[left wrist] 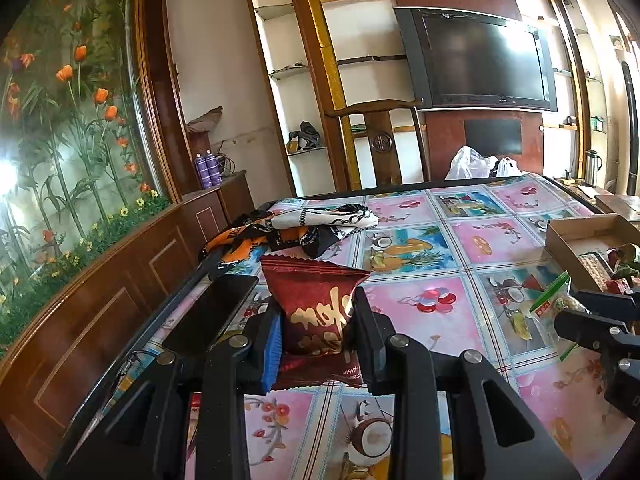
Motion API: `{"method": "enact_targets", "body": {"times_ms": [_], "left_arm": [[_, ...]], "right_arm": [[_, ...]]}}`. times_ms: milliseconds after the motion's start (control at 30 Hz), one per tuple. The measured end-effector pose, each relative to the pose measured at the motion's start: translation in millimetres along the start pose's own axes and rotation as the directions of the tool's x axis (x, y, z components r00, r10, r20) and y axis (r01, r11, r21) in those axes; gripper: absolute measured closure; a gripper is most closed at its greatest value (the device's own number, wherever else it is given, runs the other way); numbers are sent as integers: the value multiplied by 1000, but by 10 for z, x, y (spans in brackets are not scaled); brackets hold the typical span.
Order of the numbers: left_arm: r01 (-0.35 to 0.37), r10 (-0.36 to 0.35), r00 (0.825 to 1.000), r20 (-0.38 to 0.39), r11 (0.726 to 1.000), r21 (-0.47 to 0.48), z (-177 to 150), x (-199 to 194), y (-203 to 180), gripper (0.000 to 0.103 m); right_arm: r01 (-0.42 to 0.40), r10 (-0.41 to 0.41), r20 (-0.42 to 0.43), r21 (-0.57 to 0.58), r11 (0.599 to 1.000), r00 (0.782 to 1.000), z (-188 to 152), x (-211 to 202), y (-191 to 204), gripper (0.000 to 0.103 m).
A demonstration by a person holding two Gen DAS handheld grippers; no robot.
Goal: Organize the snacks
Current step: 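Carry the red snack pack and clear-wrapped snack over the tray with both grippers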
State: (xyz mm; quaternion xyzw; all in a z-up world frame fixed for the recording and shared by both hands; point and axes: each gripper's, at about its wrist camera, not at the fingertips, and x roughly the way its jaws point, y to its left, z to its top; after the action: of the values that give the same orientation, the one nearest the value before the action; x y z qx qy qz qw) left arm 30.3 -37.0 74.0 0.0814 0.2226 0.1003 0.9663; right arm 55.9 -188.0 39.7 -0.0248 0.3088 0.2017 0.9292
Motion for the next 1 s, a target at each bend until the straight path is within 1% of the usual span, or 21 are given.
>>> {"method": "enact_targets", "body": {"times_ms": [133,200,267,367,400,467,600,733,800,833,867,900,967,1000], "left_arm": [[39,-39,999,-23,999,-7,-4,35,-28,73],[82,-82,996,-42,997,-13,-2,49,-54,73],[122,-123,990,-64,992,-26,-12,64,-92,73],[162,-165,982,-95,986,-39,-29,92,-160,73],[181,-186,976,-110,982,-49,-32,104,-188,73],[211,-219,968,-123,975,-73,-28,99,-238,73],[254,-264,955,-135,963,-88,-8,68,-389,73],[309,-315,940,-129,949,-66,49,-33,-652,73],[357,-363,922,-136,931,-71,100,-77,-776,73],[395,-402,904,-142,915,-77,135,-111,-875,73],[415,-423,895,-143,906,-80,159,-133,-933,73],[446,-454,879,-145,891,-82,188,-167,-1020,73],[517,-525,836,-159,851,-94,250,-234,-1213,73],[540,-549,819,-166,836,-99,267,-257,-1283,73]], "right_arm": [[11,-11,1,0,1000,1000,10,0,-12,78],[14,-14,5,6,1000,1000,22,-8,-32,78],[16,-17,13,20,1000,1000,36,-31,-73,78],[17,-18,28,38,999,999,65,-83,-146,78],[18,-20,37,47,999,999,76,-107,-179,78],[16,-19,48,74,997,999,98,-147,-276,78],[22,-33,70,152,988,997,130,-251,-549,78],[29,-53,86,255,967,995,129,-365,-918,78],[41,-70,86,301,953,994,112,-406,-1116,78],[53,-86,88,331,942,992,94,-439,-1235,78],[57,-96,90,364,929,991,74,-477,-1355,78],[52,-96,93,398,916,991,52,-511,-1479,78],[51,-109,101,454,889,989,3,-582,-1704,78],[59,-122,100,479,876,988,-25,-616,-1803,78]]}}
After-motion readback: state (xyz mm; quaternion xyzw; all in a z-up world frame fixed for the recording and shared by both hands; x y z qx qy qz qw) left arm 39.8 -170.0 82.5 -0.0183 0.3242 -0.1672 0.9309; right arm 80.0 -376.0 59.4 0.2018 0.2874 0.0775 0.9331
